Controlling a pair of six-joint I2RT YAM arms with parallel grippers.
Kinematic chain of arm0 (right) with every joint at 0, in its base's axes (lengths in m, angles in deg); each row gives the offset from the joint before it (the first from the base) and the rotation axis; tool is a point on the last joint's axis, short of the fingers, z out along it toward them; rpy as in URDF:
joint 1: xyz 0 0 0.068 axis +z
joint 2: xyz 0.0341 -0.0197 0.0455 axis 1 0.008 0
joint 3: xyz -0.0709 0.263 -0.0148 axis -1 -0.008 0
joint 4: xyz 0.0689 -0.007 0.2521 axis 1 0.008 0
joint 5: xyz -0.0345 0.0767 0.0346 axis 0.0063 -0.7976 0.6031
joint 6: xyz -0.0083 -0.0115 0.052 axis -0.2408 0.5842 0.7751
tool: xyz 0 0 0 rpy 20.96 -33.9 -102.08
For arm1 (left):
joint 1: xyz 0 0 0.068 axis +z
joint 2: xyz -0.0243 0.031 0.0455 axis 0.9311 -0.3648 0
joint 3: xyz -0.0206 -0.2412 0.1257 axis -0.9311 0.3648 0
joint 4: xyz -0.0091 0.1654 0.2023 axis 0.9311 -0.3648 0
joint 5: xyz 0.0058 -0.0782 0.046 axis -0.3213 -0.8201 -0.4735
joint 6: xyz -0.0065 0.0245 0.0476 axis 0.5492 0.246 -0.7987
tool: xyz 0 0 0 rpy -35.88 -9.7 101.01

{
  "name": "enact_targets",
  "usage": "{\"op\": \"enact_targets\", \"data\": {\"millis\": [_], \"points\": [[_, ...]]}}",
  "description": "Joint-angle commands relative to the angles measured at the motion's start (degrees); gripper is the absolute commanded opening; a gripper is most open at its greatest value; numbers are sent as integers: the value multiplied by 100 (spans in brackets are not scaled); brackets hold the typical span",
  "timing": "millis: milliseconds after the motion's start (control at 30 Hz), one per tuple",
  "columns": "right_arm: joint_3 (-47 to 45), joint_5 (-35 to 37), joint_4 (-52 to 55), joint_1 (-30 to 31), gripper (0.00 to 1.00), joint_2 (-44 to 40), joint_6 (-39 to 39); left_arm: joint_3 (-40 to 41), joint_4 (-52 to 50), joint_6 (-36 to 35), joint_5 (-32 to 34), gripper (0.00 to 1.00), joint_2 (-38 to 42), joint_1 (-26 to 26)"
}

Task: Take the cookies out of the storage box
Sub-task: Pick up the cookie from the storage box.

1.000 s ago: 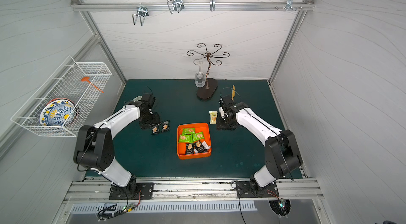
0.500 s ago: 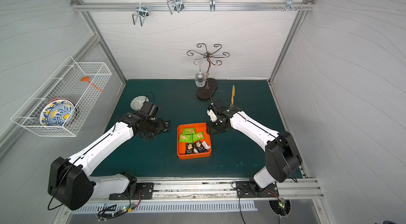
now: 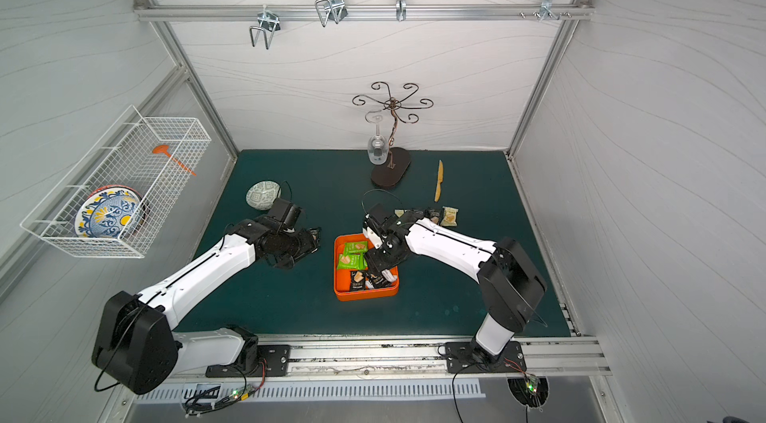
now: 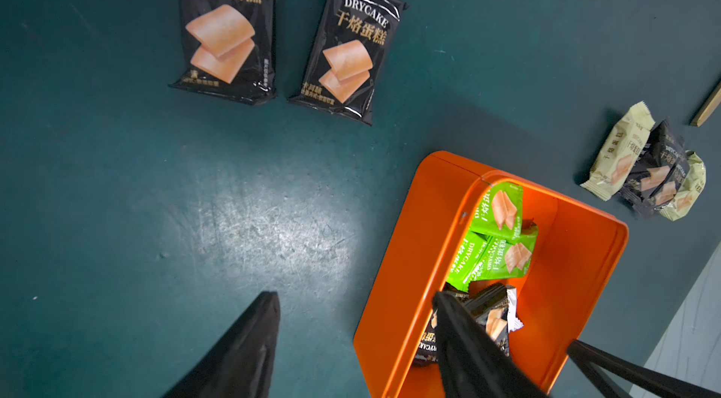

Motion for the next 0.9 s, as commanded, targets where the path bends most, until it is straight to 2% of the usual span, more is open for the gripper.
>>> {"op": "enact_targets", "data": {"millis": [0,333,867], "points": [[138,102,141,91,69,252,269,39,125,-221,-41,67,82,70],[365,330,258,302,69,820,328,328,72,-420,-295,67,550,630],[634,681,396,439,59,1351,392,455,114,-489,-445,67,612,774]]}}
